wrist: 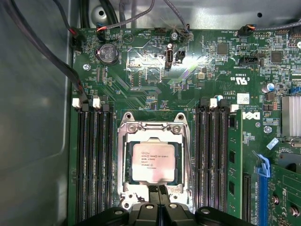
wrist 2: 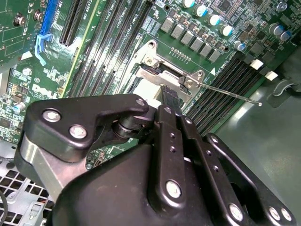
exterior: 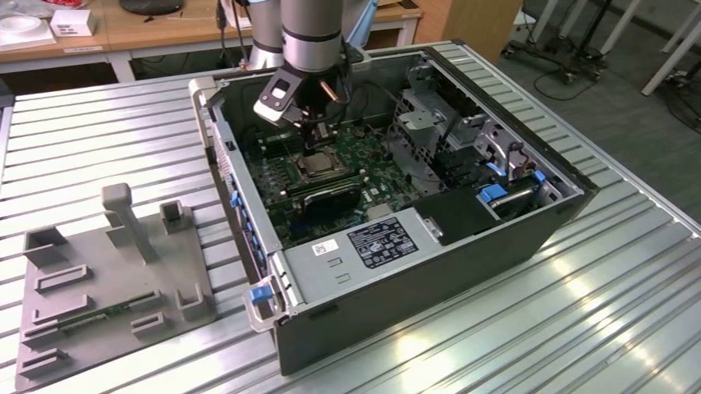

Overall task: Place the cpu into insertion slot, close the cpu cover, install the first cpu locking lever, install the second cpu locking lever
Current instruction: 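Close the cpu cover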

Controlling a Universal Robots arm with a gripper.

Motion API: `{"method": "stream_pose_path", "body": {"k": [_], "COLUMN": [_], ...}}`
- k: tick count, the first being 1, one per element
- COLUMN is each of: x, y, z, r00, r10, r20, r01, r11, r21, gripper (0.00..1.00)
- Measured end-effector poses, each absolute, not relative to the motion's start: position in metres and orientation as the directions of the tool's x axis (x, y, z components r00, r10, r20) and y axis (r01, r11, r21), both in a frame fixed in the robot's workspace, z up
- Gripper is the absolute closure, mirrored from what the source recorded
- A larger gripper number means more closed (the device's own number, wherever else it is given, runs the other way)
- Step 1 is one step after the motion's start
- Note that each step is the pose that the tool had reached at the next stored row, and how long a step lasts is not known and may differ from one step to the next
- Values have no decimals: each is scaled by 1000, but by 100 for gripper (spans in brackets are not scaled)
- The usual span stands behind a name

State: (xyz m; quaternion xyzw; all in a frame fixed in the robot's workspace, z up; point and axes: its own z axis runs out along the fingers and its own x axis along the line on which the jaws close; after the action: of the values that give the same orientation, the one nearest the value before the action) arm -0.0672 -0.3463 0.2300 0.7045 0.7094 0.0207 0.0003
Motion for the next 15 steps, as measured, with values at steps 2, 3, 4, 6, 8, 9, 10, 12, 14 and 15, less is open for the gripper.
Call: {"method": "stream_pose_path", "body": {"k": [2,3,4,6,8,9,10,12,14,15], "x": [-68,-68,-69,-71,-72,-72,-72,-72,-72,-72], "y": [-346,-346,-346,-346,-346,-346,-346,-346,-346,-346], "z": [228,227,227,225,224,223,222,222,222,222], "r00": [-7,-7,-7,-7,-7,-7,-7,-7,-7,-7], "r10": [1000,1000,1000,1000,1000,1000,1000,1000,1000,1000], "r20": [29,29,29,29,29,29,29,29,29,29], "r01": [1000,1000,1000,1000,1000,1000,1000,1000,1000,1000], "r11": [6,6,6,6,6,7,7,6,6,6], "r21": [30,30,30,30,30,30,30,30,30,30], "gripper": [89,89,89,89,89,89,89,89,89,89]}}
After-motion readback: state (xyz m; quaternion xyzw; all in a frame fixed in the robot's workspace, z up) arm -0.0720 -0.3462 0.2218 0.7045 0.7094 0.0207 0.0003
